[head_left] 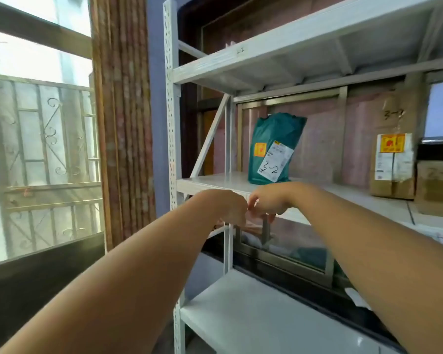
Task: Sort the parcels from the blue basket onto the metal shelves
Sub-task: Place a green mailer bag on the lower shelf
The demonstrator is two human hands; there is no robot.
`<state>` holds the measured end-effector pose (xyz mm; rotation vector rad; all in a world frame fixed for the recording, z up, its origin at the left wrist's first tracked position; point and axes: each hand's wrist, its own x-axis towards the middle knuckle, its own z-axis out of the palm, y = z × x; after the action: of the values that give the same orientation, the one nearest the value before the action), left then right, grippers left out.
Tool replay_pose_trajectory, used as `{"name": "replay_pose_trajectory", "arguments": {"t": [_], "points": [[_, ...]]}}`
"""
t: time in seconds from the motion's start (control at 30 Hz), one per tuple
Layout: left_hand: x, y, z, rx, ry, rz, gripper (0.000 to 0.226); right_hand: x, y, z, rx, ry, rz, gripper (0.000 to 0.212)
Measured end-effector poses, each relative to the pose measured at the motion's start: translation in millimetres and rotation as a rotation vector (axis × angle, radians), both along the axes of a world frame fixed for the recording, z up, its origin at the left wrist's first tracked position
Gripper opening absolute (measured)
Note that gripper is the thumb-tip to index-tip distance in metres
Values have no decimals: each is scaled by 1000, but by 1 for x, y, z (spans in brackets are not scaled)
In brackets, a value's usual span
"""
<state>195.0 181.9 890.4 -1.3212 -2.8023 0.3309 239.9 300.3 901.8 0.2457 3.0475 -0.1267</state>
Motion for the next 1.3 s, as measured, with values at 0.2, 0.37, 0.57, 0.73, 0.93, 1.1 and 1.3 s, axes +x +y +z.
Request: {"name": "replay_pose_trajectory", "arguments": {"t": [0.2,0.37,0.57,0.73,0.93,1.1,1.3], "points": [[-59,-100,-101,-19,-216,209,38,-52,-71,-89,-89,-37,144,35],[-94,-174,-183,232,-427,470,27,-106,-101,-170,-318,-28,174,51],[-122,-209,-278,225,-624,594,35,-168,-117,-281,-391,-193,198,56],[-147,-207,-358,207,-702,717,29,-220,-117,-375,-380,-394,259,68],[-175,-177,-486,222,-762,981,37,-263,-101,-512,-549,-556,172,83],[-157,-161,-614,208,-1040,1052,49,-249,-77,-640,-651,-730,-62,75],[-133,-156,-763,143,-1203,1014,35,-214,-64,-787,-397,-997,19,46]]}}
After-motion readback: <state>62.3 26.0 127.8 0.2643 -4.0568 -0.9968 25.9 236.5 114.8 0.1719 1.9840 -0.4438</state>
